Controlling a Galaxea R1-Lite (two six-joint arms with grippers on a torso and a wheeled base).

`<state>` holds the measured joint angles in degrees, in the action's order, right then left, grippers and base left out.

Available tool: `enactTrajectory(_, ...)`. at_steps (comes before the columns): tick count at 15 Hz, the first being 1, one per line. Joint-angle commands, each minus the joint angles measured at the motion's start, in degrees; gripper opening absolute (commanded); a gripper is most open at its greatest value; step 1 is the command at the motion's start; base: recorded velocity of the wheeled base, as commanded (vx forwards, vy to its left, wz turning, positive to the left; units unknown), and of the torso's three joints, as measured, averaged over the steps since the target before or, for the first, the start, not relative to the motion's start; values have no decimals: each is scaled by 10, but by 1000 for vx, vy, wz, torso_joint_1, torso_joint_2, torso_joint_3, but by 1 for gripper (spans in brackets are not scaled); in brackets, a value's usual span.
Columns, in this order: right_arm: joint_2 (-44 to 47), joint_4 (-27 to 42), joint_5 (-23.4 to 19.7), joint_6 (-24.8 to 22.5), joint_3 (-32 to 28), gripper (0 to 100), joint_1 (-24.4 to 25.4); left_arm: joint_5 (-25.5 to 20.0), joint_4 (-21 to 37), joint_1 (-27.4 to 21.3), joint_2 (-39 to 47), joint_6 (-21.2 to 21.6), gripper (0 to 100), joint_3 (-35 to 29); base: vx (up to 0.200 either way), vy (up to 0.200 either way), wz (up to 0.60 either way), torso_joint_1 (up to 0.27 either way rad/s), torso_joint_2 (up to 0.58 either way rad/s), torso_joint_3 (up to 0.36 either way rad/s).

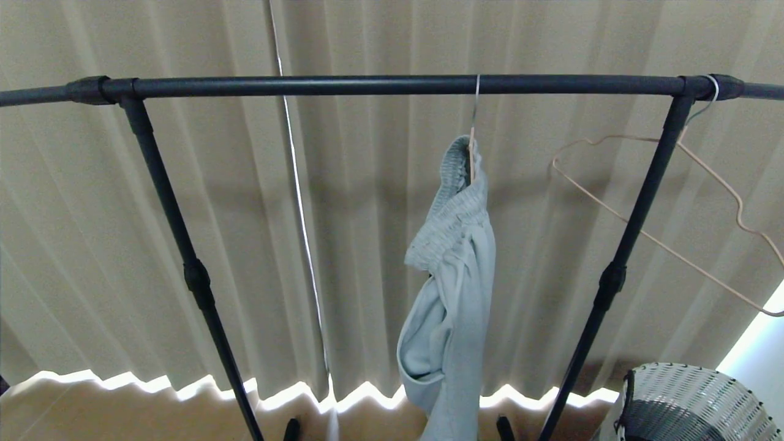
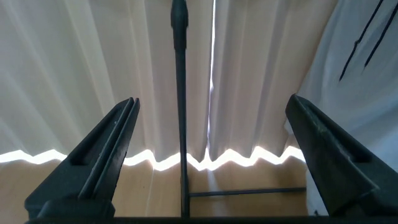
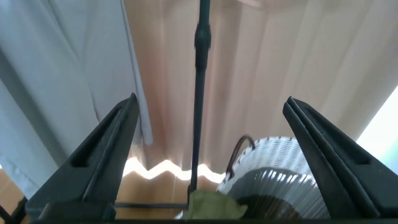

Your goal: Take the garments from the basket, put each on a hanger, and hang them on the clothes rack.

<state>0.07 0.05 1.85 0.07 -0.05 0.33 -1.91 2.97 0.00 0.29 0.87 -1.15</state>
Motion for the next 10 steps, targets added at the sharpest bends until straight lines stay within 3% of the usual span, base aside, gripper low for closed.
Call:
enactTrajectory(1,0,0,0,-1,0,100,0,1,0,0,0,-1,100,0,0,0,0,-173,471,310)
enactTrajectory(10,0,0,-3,-1,0,100,0,1,0,0,0,0,100,0,0,0,0,-131,459,329)
